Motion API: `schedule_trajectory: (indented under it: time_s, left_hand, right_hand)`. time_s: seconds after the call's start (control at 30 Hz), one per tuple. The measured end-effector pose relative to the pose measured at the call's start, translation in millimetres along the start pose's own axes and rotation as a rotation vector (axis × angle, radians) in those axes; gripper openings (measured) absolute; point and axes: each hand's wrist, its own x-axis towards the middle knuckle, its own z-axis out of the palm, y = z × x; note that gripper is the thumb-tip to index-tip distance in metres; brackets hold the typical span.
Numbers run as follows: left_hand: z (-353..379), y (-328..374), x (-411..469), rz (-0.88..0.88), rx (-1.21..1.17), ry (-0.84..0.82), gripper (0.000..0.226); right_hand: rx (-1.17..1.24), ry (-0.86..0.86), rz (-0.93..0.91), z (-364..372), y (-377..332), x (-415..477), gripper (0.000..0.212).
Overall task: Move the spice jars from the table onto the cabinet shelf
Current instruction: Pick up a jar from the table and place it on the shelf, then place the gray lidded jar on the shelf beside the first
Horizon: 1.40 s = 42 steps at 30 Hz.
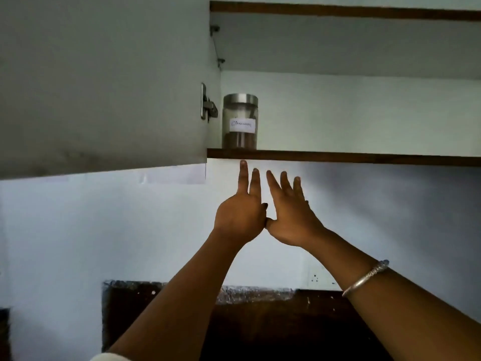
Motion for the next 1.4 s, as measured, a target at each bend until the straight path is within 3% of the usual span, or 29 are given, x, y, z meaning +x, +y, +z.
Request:
schedule_trajectory:
  time_s: [0.37, 0.5, 0.67, 0.8, 0.93, 1.1, 1.2, 1.4]
  left_hand:
    - [49.8, 76.7, -186.0, 0.064, -0.215, -0.444, 0.082]
    - [71.4, 118.3, -275.5, 0.027, -0.189, -0.566, 0.079]
    - [91.3, 172.0, -381.6, 0.015, -0.217, -0.839, 0.088]
    - [91.6, 195.3, -451.1, -0.155, -0.376, -0.913, 0.084]
    - [101.4, 196.2, -492.2, -0.108, -0.308, -1.042, 0.087]
    - [109.9, 200.3, -516.7, -0.294, -0.438, -1.126, 0.100]
    - [115.0, 209.0, -522.6, -0.312, -0.509, -1.141, 0.106]
    - [121.5, 207.5, -526.9, -0.403, -0.660, -1.022, 0.104]
  right_hand:
    - [0.001, -0.342, 0.114, 39.6, 49.8, -216.0, 0.090]
    - [0.041, -0.491, 0.196, 44.0, 77.3, -318.4, 0.086]
    - [-0.197, -0.579, 0.067, 54.6, 101.8, -436.9, 0.077]
    - [0.070, -0.687, 0.104, 60.3, 112.7, -500.8, 0.092]
    - [0.242, -0.835, 0.295, 73.2, 122.5, -544.1, 0.109]
    - [0.536, -0.714, 0.523, 75.5, 120.8, -571.5, 0.114]
    - [0.603, -0.704, 0.567, 84.1, 120.9, -571.0, 0.099]
    - [0.633, -0.598, 0.647, 96.7, 125.7, -570.1, 0.075]
